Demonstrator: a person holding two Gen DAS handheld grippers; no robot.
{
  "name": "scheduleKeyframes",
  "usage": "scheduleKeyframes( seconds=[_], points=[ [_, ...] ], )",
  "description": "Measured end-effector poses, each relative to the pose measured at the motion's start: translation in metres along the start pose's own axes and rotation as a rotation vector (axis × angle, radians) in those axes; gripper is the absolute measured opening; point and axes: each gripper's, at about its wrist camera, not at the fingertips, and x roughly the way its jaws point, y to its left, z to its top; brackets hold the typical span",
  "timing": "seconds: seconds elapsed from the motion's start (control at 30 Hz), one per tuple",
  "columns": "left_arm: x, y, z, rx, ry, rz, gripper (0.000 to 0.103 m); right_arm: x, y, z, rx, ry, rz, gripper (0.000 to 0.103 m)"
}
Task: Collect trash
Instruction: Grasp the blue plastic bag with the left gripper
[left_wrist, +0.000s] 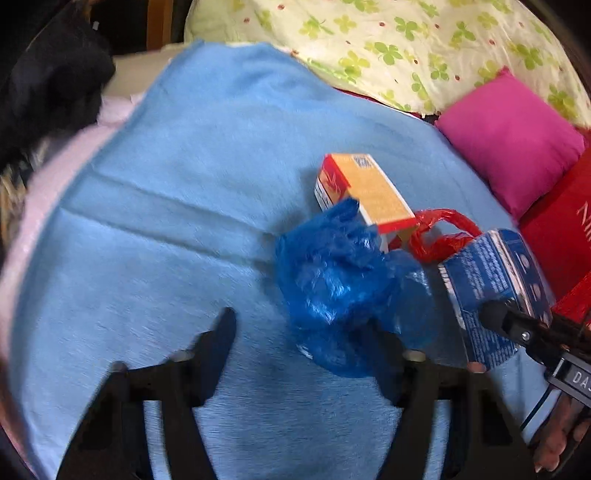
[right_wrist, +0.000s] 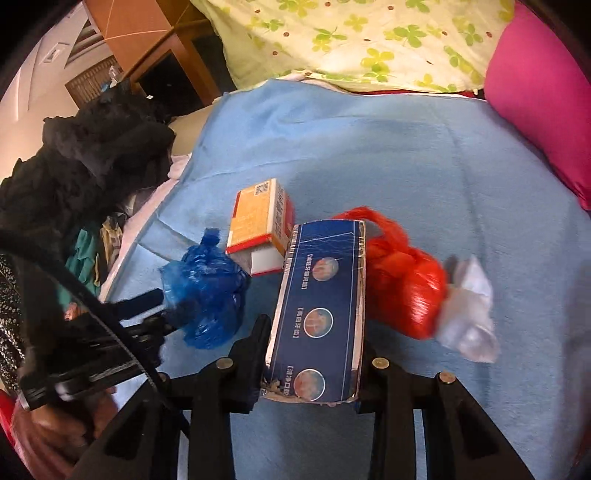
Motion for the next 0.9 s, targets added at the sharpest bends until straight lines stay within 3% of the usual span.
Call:
scheduleKeyframes(
  seconds=[0.03, 0.07, 0.13, 0.43, 0.6, 0.67, 0.7, 0.77, 0.8, 0.83, 0.9],
  points=[
    [0.001, 0.002, -0.001, -0.020, 0.006, -0.035, 0.024, -0.003, -0.003, -0.001, 0.002, 0.000, -0.003, 0.037],
    [0.000, 0.001, -0.002, -0.034, 0.000, -0.064, 0.019, -0.005, -0.005, -0.002, 0.002, -0.002, -0.003, 0.037],
    [-0.008, -0.008, -0.003, -0.002, -0.030, -0.017, 0.008, -0.012, -0.009, -0.003, -0.003, -0.014, -0.006, 0.037],
    [-0.081, -0.052, -0.015, 0.094, -0.194, 0.032, 0.004, -0.068, -0.019, -0.004, -0.025, -0.189, 0.026, 0.037],
    [-0.115, -0.071, -0.025, 0.141, -0.238, 0.046, 0.003, -0.099, -0.022, -0.008, -0.021, -0.285, 0.054, 0.037],
    [-0.112, -0.075, -0.026, 0.170, -0.204, 0.053, 0.004, -0.108, -0.025, -0.009, -0.019, -0.299, 0.068, 0.037],
    [-0.108, -0.075, -0.029, 0.173, -0.172, 0.042, 0.006, -0.111, -0.027, -0.010, -0.017, -0.303, 0.066, 0.037],
    [-0.089, -0.072, -0.030, 0.143, -0.102, 0.058, 0.042, -0.113, -0.032, -0.013, -0.005, -0.297, 0.060, 0.037],
    [-0.082, -0.071, -0.031, 0.134, -0.088, 0.065, 0.079, -0.114, -0.033, -0.014, -0.001, -0.296, 0.060, 0.037],
    [-0.075, -0.070, -0.032, 0.127, -0.099, 0.084, 0.089, -0.116, -0.036, -0.015, 0.006, -0.300, 0.061, 0.037],
    [-0.060, -0.072, -0.032, 0.129, -0.110, 0.124, 0.089, -0.120, -0.040, -0.016, 0.005, -0.308, 0.059, 0.037]
  ],
)
